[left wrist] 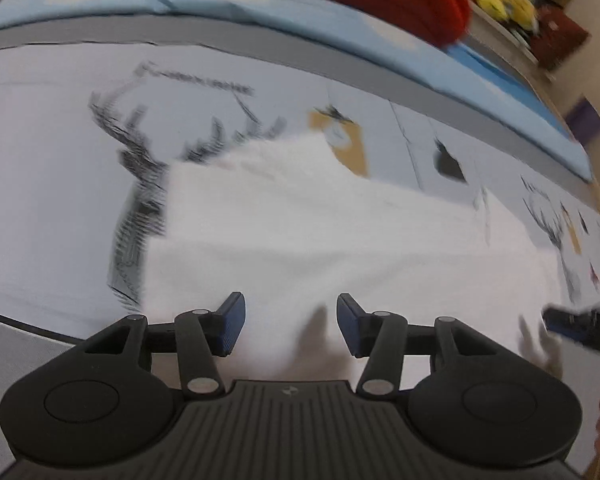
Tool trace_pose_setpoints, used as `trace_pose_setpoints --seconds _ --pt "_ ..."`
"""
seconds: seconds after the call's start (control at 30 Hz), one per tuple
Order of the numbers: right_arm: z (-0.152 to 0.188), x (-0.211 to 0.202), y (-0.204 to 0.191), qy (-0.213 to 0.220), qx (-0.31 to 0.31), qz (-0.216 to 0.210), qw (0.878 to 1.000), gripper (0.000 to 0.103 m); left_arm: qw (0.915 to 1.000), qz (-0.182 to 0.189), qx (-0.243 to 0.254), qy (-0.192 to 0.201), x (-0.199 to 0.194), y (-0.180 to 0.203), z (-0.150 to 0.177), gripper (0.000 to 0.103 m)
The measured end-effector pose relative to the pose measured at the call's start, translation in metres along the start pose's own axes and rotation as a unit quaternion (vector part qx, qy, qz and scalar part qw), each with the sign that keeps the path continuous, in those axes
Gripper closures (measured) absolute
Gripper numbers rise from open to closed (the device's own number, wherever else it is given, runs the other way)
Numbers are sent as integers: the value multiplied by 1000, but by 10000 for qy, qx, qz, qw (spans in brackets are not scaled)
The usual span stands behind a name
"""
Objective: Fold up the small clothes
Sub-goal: 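Lift both open tools away from the shirt, then pinch the white shirt hem with both tools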
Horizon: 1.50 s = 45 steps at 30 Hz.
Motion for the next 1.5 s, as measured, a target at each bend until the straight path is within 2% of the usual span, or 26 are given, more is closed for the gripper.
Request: trace_pose_setpoints --seconds 0.03,0.1,0.17,0.23,0.33,0.43,0.53,0.63,0.7,0.77,0.87,0.97,1.1,1.2,1.23,1.3,1.4,1.5 --pt "0 2 0 2 -57 63 10000 60 9998 -194 -79 -33 2 -7 -1 47" --pt "4 15 8 -269 -35 357 9990 60 9986 -431 -204 -222 10 -20 -5 50" --pt "4 20 21 -374 279 352 9983 62 9986 -369 -308 -226 5 -22 -10 51" --pt "-1 11 19 -304 367 266 9985 62 9993 -279 -249 22 -12 -18 -18 51" --pt "-11 -19 5 193 70 142 9997 61 9979 -218 21 614 -47 -2 -27 51" --pt "-17 -52 -5 718 -47 -46 9974 61 9920 -269 283 1202 -83 12 -29 51" --pt "-17 -88 -17 1307 -359 -129 9907 61 9830 -364 690 1664 -115 29 -20 51" --pt "-10 -130 -30 1924 -755 -161 9783 61 9739 -408 943 2024 -145 40 -2 51" --pt "1 -164 -32 2306 -781 -243 9696 61 9675 -477 1047 2253 -165 46 18 55" --pt "14 -193 -30 2493 -708 -360 9652 61 9638 -602 1053 2376 -188 49 42 69" --pt "44 -231 -17 2500 -623 -601 9644 61 9682 -350 1008 2262 -218 47 77 86" --pt "79 -262 16 2586 -514 -533 9631 61 9716 -303 1119 2062 -241 44 121 87" --pt "127 -264 63 2345 -342 -174 9714 61 9800 -209 998 1708 -256 18 187 87" --pt "162 -243 98 1955 -169 39 9805 61 9905 -225 374 1303 -245 -15 235 87" --pt "173 -233 108 1781 -117 103 9839 61 9940 -233 133 1064 -234 -26 247 87" --pt "194 -207 126 1145 48 334 9929 61 9984 -264 -238 444 -213 -42 266 87" --pt "208 -177 136 431 51 403 9982 60 9993 -302 -220 -28 -191 -49 281 86" --pt "216 -158 137 90 -217 637 9977 60 9989 -259 -192 -332 -176 -54 287 84"
Point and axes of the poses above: each gripper's, at about its wrist camera, not at the fingertips, and x roughly the way its jaws point, y to its right, z to its underside, the point moved 4 cm from there along x, roughly the way its jaws point, and after that the axes turned 5 degrees about z, right-handed, at the moved point
